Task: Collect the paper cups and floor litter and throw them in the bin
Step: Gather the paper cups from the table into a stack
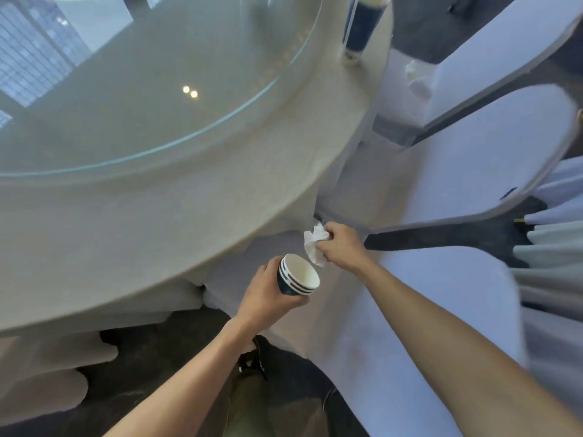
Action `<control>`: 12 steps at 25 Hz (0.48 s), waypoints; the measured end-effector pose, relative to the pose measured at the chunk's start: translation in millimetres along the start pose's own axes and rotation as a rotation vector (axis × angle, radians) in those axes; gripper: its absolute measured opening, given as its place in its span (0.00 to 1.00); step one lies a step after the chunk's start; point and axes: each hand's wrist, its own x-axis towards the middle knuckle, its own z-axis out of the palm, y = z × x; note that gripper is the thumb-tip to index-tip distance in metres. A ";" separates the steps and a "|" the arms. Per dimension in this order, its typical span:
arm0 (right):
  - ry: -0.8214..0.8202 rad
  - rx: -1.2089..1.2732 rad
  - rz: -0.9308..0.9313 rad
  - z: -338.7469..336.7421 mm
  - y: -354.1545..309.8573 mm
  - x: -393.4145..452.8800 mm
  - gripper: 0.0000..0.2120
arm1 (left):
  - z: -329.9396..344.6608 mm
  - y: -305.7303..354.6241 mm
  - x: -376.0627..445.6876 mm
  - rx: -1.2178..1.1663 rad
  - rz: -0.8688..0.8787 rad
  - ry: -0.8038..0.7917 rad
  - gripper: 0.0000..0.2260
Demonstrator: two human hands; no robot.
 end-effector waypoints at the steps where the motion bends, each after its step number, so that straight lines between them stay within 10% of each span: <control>1: 0.022 0.059 -0.031 -17.7 -16.8 -17.8 0.07 | -9.4 13.7 -8.7 0.002 0.017 0.008 0.38; 12: -0.030 -0.079 -0.445 -144.8 -60.4 -198.7 0.17 | -25.4 157.8 -90.2 -0.102 0.330 0.221 0.35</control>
